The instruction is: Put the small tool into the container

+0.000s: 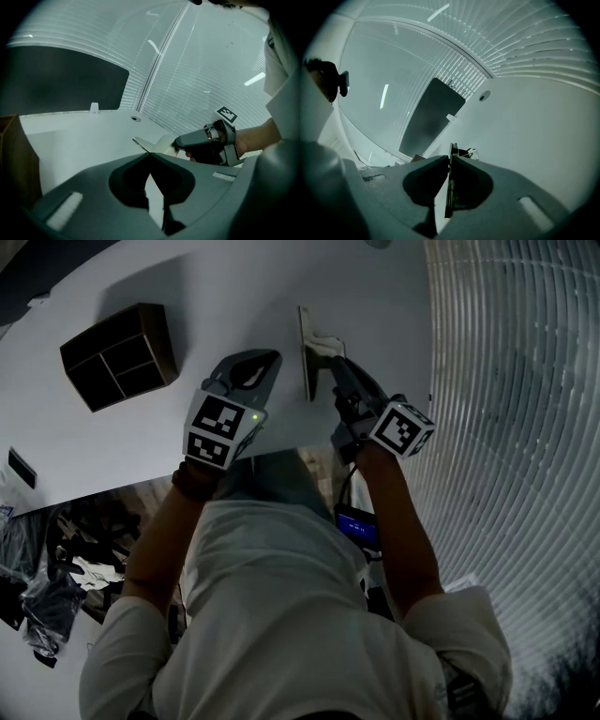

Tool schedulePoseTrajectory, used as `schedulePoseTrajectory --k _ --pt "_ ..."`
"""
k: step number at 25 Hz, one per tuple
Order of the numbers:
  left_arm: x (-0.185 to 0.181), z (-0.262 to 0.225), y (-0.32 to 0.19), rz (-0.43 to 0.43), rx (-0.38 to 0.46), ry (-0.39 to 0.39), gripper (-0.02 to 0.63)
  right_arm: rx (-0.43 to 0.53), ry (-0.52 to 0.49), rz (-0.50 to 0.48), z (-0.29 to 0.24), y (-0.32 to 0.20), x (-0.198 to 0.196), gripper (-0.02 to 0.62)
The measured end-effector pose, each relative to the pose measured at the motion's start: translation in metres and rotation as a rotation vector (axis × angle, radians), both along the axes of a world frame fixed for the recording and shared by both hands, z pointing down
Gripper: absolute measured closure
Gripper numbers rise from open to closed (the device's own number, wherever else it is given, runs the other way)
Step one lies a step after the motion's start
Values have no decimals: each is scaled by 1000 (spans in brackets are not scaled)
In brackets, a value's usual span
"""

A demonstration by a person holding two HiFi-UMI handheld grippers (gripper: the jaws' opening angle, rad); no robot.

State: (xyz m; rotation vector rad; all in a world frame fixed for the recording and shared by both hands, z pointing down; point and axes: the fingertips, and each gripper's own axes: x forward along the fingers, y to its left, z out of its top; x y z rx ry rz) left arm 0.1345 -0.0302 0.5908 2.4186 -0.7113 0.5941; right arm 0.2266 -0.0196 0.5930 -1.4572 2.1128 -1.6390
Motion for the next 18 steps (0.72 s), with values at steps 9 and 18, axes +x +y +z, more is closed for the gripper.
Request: schedulePoseTrajectory --k 9,18 --pt "-44 -10 -20 -116 44 -20 604 31 -50 -97 -17 -22 -45 571" --pt "-83 -33 -28 -205 78 -15 604 74 -36 -192 -45 -34 -82 571"
